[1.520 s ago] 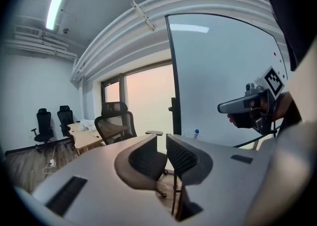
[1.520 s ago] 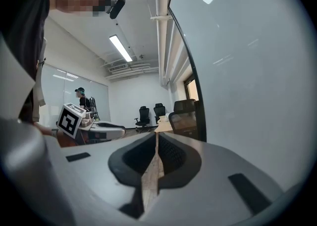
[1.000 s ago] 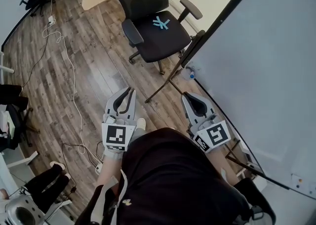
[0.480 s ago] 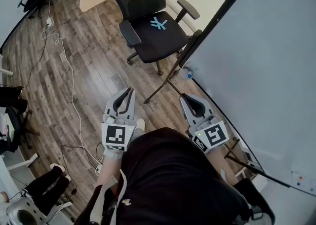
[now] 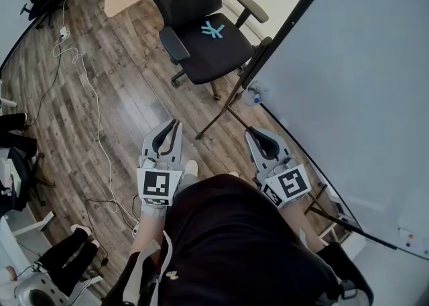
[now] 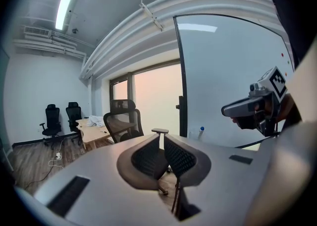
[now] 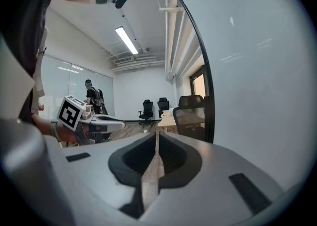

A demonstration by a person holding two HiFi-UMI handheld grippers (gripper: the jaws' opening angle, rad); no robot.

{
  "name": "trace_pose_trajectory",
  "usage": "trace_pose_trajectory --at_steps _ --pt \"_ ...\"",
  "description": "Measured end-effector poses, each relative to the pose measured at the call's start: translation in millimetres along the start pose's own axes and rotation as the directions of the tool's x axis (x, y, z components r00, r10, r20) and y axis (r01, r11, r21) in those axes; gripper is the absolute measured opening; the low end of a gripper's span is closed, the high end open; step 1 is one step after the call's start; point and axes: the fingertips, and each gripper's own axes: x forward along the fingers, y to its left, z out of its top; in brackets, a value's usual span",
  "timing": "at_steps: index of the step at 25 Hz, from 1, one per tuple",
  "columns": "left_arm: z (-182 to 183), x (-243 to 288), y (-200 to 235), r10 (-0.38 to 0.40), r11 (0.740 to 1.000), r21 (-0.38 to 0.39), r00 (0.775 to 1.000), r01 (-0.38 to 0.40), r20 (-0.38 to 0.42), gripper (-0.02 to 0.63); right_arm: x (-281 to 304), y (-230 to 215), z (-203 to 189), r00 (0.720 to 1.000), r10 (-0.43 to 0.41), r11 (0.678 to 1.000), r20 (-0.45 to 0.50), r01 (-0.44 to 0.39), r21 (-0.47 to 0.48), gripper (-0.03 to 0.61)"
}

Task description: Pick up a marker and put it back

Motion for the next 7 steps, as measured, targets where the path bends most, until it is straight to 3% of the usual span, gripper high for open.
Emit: trace_pose_trajectory --at_steps 7 --pt "0.7 -3.4 7.2 -0.001 1.0 -0.006 1.0 0.001 0.004 0.028 3.0 5.2 0.0 1.0 -0.012 1.0 -0.006 0.012 0.002 0.028"
